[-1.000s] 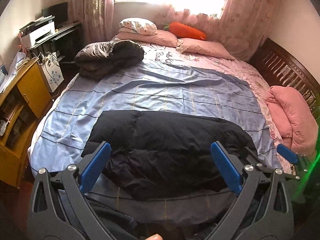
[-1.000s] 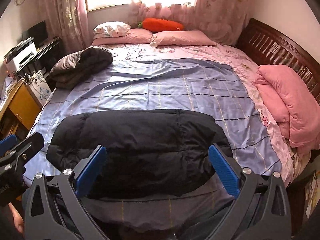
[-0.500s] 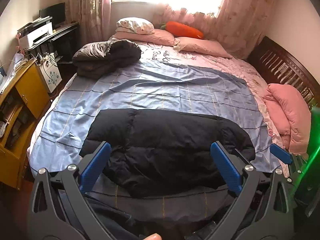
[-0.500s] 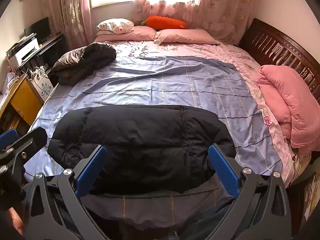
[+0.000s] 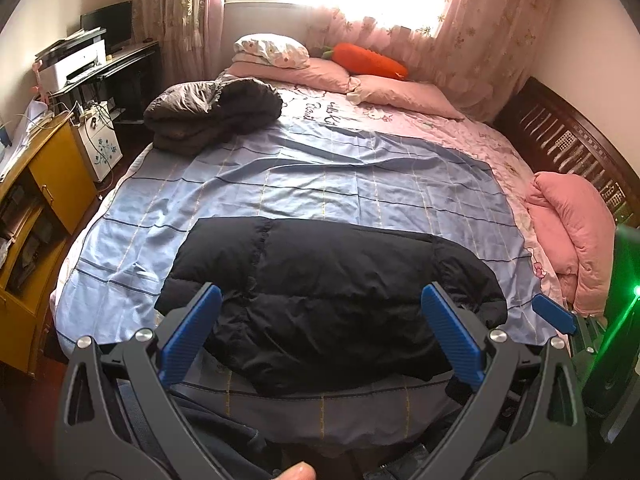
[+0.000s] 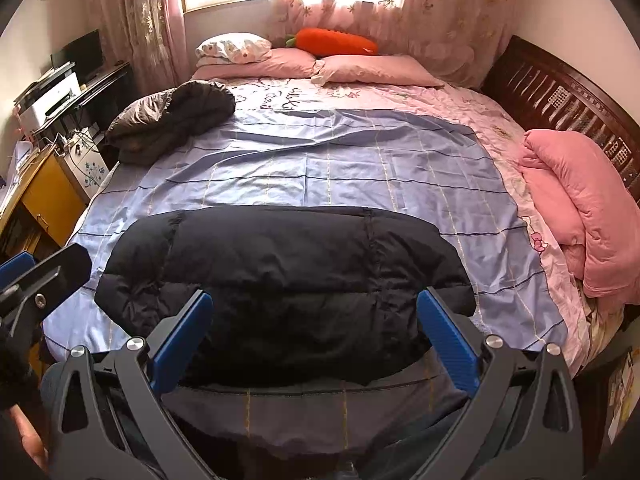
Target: Fold large clothes
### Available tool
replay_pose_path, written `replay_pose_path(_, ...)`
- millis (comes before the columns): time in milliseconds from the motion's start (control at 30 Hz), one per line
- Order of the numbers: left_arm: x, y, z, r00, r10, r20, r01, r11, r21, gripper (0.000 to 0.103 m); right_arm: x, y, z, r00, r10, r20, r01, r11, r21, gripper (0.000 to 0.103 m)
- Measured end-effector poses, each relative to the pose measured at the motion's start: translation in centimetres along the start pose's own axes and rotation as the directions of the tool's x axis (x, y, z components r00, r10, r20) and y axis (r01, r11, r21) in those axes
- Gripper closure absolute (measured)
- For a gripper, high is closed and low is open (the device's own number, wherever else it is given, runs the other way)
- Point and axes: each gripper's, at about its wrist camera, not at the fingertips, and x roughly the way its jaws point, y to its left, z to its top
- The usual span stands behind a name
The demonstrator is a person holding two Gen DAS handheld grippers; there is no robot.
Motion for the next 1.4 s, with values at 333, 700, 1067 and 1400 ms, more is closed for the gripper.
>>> replay_pose_path(333,0.24,-0.06,0.03,1.000,0.005,-0.006,-0.005,1.000,-0.017,0.002,0.15,-0.10,0.02,1.000,0.004,0.003,-0.004,1.000,-0.015,0.001)
replay_pose_path(700,0.15,-0.24,-0.08,1.000,0.013,-0.003,-0.013,1.000,-0.017,0.002,0.21,-0.13,-0.03,1.000,0.012,0.000,-0.012,1.000,-0.016,0.001)
replay_pose_path(1067,0.19,-0.55,-0.31,0.999,0.037,-0.006,-0.037,0.999,-0.009,0.002,0.32,-0.30,0.00,1.000,0.015,-0.002,-0.015,1.000,-0.016,0.001)
replay_pose_path(1400,0.40,-0.69,-0.44,0.999,0.039,-0.011,-0.039,0.999,-0.007,0.002,0.39,-0.25,-0.42,1.000,0.020,-0.007,-0.021,1.000,-0.017,0.001)
